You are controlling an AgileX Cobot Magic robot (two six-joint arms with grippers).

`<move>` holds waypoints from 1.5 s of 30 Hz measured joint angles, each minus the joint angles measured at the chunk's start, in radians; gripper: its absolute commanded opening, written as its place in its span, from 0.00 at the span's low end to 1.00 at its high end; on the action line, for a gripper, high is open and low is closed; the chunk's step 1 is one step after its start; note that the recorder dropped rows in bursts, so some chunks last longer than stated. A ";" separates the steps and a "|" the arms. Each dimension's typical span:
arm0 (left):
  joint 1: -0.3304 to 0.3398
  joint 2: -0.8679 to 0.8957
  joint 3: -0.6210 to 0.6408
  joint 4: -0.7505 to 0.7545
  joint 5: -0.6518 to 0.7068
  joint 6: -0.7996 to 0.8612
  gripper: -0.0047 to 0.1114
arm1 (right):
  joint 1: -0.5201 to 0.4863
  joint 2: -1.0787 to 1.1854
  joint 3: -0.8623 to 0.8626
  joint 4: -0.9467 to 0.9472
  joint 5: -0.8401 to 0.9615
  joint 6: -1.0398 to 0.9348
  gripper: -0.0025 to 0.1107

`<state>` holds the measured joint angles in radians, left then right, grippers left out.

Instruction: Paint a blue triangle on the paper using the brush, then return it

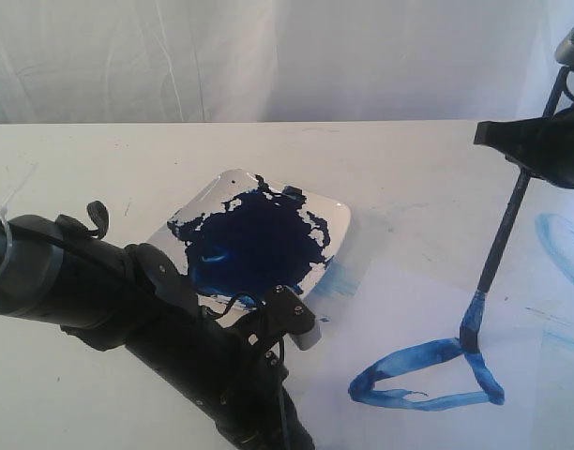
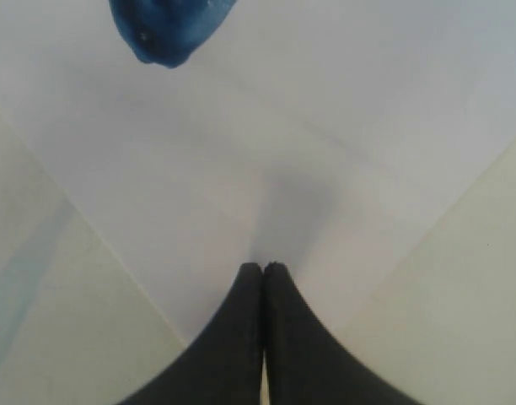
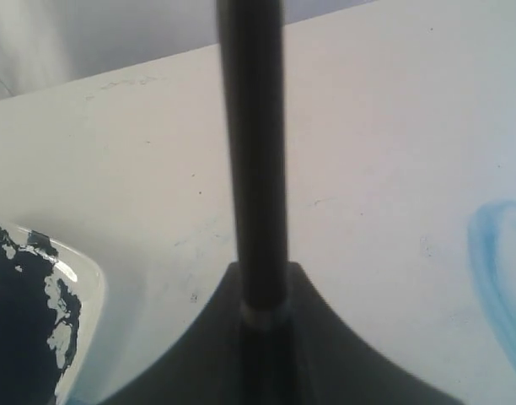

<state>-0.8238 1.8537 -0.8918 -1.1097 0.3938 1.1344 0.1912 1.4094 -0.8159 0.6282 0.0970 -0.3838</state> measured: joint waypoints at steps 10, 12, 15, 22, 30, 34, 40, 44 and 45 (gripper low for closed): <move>0.000 0.000 0.000 0.000 -0.002 0.000 0.04 | 0.000 -0.091 -0.042 0.005 0.084 0.000 0.02; 0.000 0.000 0.000 0.000 -0.002 0.000 0.04 | 0.000 -0.125 -0.044 0.005 0.129 0.000 0.02; 0.000 0.000 0.000 0.000 -0.004 0.000 0.04 | 0.000 -0.176 -0.045 0.041 0.236 0.000 0.02; 0.000 0.000 0.000 0.000 -0.004 0.000 0.04 | 0.078 -0.317 0.015 0.253 0.253 -0.152 0.02; 0.000 0.000 0.000 -0.002 -0.003 0.000 0.04 | 0.258 -0.417 0.190 0.317 -0.005 -0.202 0.02; 0.000 0.000 0.000 -0.004 -0.001 0.000 0.04 | 0.349 -0.418 0.258 0.317 -0.110 -0.204 0.02; 0.000 0.000 0.000 -0.004 0.003 0.000 0.04 | 0.412 -0.414 0.279 0.313 -0.251 -0.204 0.02; 0.000 0.000 0.000 -0.004 0.003 0.000 0.04 | 0.445 -0.380 0.279 0.313 -0.246 -0.206 0.02; 0.000 0.000 0.000 -0.004 0.003 0.000 0.04 | 0.453 -0.372 0.279 0.313 -0.246 -0.206 0.02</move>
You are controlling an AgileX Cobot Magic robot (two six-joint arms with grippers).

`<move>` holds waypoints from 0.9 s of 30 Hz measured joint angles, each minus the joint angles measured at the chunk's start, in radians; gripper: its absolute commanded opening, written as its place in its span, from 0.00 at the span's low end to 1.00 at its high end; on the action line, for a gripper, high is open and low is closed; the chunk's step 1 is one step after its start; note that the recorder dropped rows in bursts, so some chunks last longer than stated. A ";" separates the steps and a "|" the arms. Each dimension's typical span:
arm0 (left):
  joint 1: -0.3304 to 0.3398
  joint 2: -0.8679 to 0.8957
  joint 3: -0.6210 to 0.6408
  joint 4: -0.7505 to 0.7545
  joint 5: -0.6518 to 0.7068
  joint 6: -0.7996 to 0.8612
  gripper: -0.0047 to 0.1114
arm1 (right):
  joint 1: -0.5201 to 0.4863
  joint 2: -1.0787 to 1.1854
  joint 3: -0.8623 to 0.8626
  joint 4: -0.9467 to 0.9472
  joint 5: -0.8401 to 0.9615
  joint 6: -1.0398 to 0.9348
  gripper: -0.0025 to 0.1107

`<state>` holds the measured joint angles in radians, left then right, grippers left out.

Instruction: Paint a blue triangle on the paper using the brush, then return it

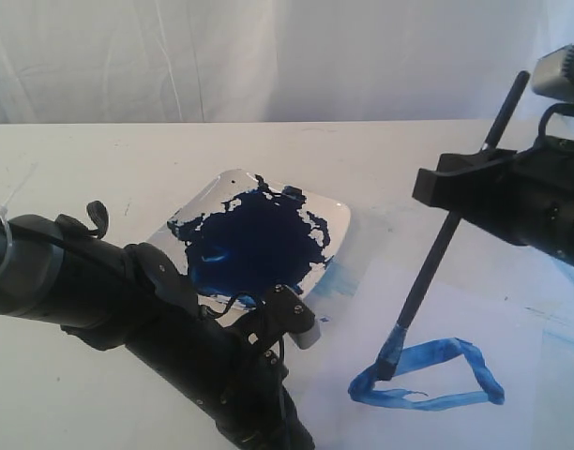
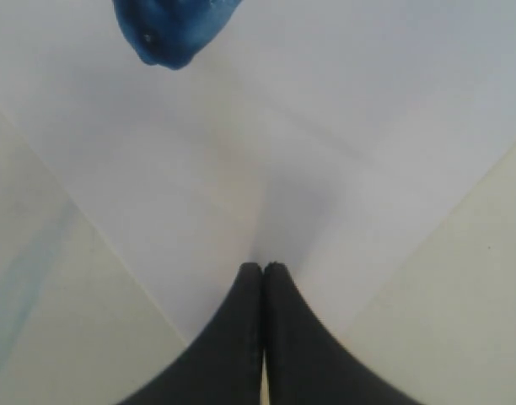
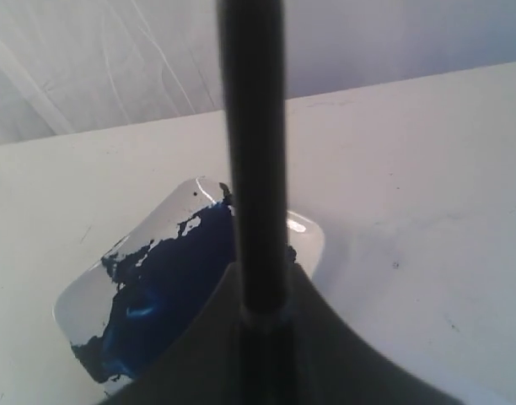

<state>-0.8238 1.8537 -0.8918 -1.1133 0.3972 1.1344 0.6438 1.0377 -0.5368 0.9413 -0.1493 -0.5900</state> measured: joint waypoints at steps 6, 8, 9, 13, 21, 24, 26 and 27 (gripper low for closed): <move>0.000 0.000 0.000 -0.002 0.000 0.000 0.04 | 0.042 0.021 0.000 -0.007 -0.004 0.000 0.02; 0.000 0.000 0.000 -0.002 0.002 0.000 0.04 | 0.049 0.021 0.000 -0.009 -0.010 0.000 0.02; 0.000 0.000 0.000 -0.002 0.002 0.000 0.04 | 0.049 0.021 0.000 -0.011 -0.012 0.000 0.02; 0.000 0.000 0.000 -0.002 0.002 0.000 0.04 | 0.054 0.021 0.000 -0.015 -0.021 0.000 0.02; 0.000 0.000 0.000 -0.002 0.002 0.000 0.04 | 0.087 0.021 0.000 -0.049 -0.012 0.000 0.02; 0.000 0.000 0.000 -0.002 0.002 0.000 0.04 | 0.098 0.021 0.000 -0.068 -0.012 0.000 0.02; 0.000 0.000 0.000 -0.002 0.002 0.000 0.04 | 0.100 0.021 0.000 -0.074 -0.012 0.000 0.02; 0.000 0.000 0.000 -0.002 0.002 0.000 0.04 | 0.100 0.021 0.000 -0.076 -0.012 0.000 0.02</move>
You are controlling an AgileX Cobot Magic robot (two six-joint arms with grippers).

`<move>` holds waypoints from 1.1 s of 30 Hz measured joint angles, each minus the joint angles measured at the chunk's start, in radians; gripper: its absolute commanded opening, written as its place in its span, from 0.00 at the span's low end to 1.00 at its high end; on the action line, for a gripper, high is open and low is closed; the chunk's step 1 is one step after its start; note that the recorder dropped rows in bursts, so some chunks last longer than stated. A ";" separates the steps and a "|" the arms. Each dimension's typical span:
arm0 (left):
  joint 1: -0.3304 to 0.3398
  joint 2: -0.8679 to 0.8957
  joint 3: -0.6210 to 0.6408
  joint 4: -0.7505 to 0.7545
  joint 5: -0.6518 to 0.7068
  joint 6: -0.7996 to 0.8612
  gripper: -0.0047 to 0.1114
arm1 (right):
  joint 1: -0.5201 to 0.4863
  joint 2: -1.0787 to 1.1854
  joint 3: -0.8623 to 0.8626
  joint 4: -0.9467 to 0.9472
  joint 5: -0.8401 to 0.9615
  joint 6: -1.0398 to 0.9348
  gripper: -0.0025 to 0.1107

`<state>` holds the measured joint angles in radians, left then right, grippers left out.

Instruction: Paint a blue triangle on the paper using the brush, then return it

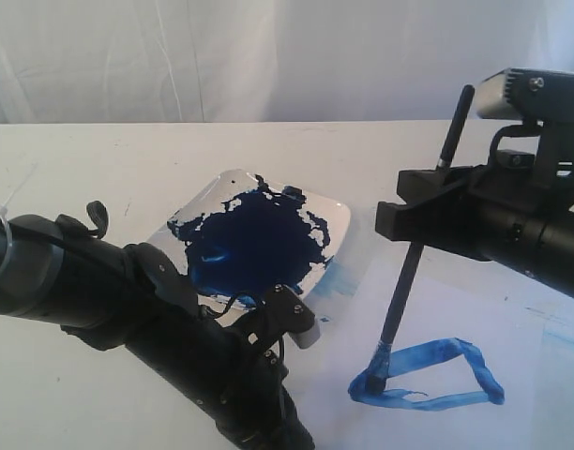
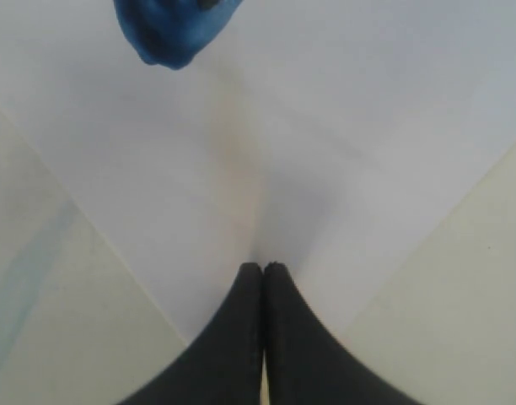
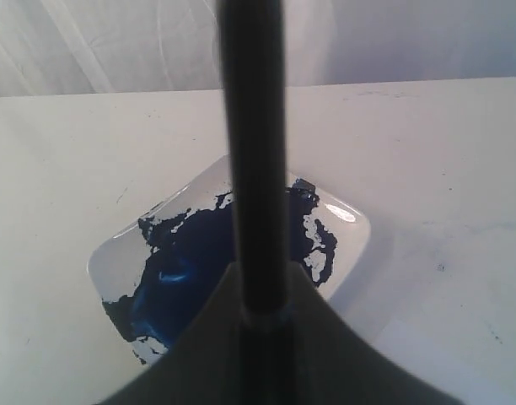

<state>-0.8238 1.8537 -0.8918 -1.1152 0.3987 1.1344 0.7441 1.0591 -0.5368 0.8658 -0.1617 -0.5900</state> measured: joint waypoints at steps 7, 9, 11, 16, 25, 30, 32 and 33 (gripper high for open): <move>0.000 0.000 0.000 0.000 0.001 0.000 0.04 | 0.000 0.000 0.000 -0.006 0.001 -0.004 0.02; 0.000 0.000 0.000 0.000 0.001 0.000 0.04 | 0.000 0.000 0.000 -0.011 0.004 -0.004 0.02; 0.000 0.000 0.000 -0.002 0.001 0.000 0.04 | 0.000 0.000 0.000 -0.023 0.010 -0.006 0.02; 0.000 0.000 0.000 -0.002 0.002 0.000 0.04 | 0.000 0.000 0.000 -0.039 0.032 -0.018 0.02; 0.000 0.000 0.000 -0.002 0.008 0.000 0.04 | 0.000 0.002 0.000 -0.041 0.034 -0.063 0.02; 0.000 0.000 0.000 -0.002 0.010 0.000 0.04 | 0.000 0.022 0.000 -0.041 0.034 -0.067 0.02; 0.000 0.000 0.000 -0.002 0.010 0.000 0.04 | 0.000 0.030 0.000 -0.041 0.034 -0.067 0.02; 0.000 0.000 0.000 -0.002 0.010 0.000 0.04 | 0.000 0.033 0.000 -0.041 0.032 -0.067 0.02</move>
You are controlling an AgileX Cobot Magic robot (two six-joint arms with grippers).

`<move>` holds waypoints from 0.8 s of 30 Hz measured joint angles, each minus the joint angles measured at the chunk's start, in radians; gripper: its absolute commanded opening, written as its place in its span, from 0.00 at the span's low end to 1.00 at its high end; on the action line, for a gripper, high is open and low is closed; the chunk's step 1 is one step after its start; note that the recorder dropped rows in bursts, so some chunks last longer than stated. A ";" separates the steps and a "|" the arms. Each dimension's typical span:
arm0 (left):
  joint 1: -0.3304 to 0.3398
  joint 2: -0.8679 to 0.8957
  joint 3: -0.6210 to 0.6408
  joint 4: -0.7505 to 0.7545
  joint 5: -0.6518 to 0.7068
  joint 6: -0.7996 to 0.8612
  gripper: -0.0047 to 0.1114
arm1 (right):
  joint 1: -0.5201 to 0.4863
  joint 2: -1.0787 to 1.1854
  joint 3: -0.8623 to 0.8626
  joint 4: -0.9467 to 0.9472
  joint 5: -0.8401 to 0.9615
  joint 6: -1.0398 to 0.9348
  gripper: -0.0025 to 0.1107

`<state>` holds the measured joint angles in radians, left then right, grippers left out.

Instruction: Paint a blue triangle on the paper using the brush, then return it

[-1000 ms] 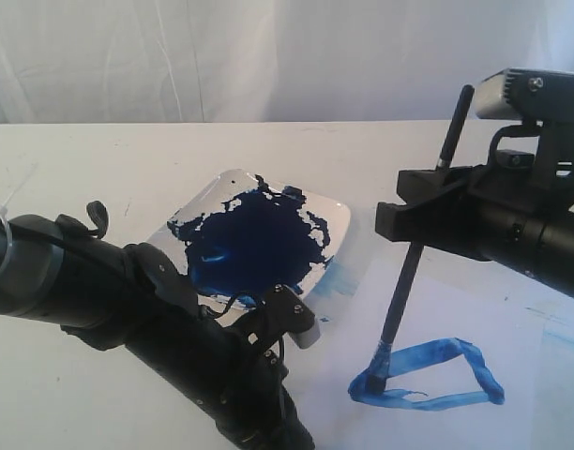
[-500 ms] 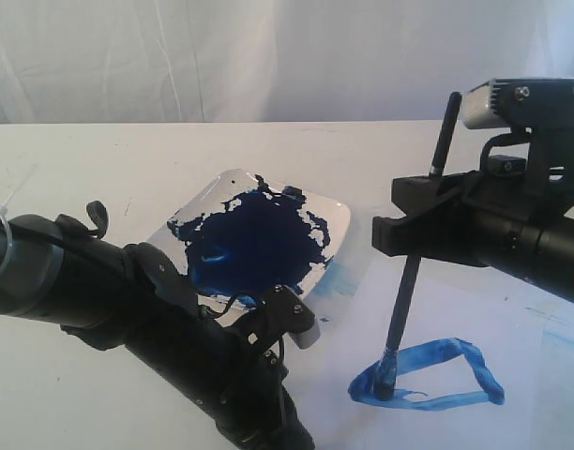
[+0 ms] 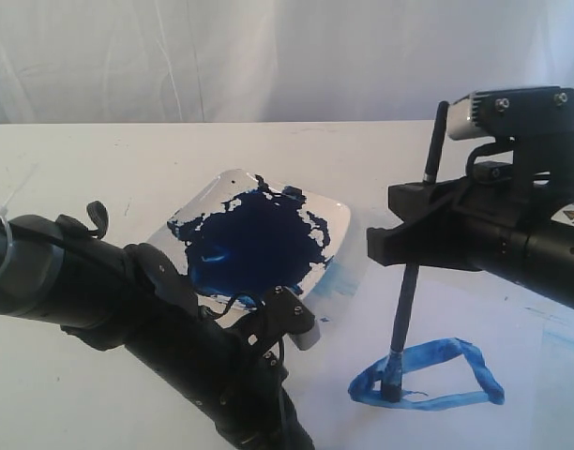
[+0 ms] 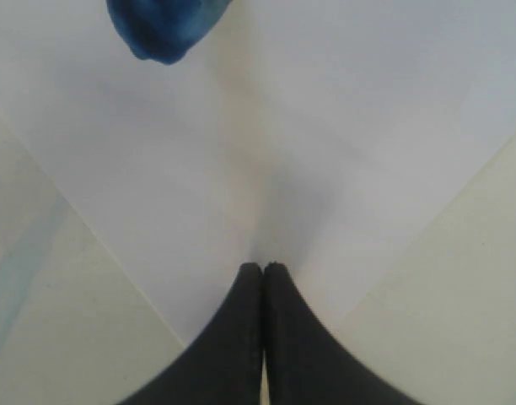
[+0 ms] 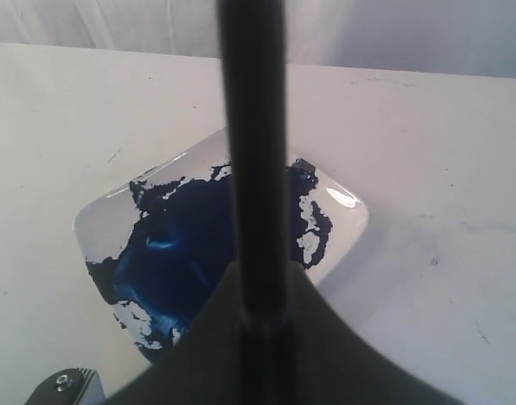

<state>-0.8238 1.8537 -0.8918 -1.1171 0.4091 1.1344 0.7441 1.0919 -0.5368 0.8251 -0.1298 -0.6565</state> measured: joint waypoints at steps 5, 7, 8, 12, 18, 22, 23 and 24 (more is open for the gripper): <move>0.000 0.000 0.000 0.000 0.002 0.000 0.04 | 0.000 0.011 0.000 0.000 -0.002 -0.018 0.02; 0.000 0.000 0.000 0.000 0.002 0.000 0.04 | 0.000 0.011 0.000 0.000 -0.002 -0.030 0.02; 0.000 0.000 0.000 0.000 0.002 0.000 0.04 | 0.000 0.011 0.000 0.000 -0.002 -0.035 0.02; 0.000 0.000 0.000 0.000 0.002 0.000 0.04 | 0.000 0.015 0.000 0.000 -0.001 -0.042 0.02; 0.000 0.000 0.000 0.000 0.002 0.000 0.04 | 0.000 0.015 0.000 -0.006 0.012 -0.046 0.02; 0.000 0.000 0.000 0.000 0.002 0.000 0.04 | 0.000 0.015 0.000 -0.009 0.020 -0.052 0.02; 0.000 0.000 0.000 0.000 0.002 0.000 0.04 | 0.000 0.015 0.000 -0.011 0.022 -0.052 0.02; 0.000 0.000 0.000 0.000 0.000 0.000 0.04 | 0.000 0.015 0.000 -0.011 0.028 -0.054 0.02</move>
<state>-0.8238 1.8537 -0.8918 -1.1171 0.4087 1.1344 0.7441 1.1071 -0.5368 0.8137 -0.1022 -0.7102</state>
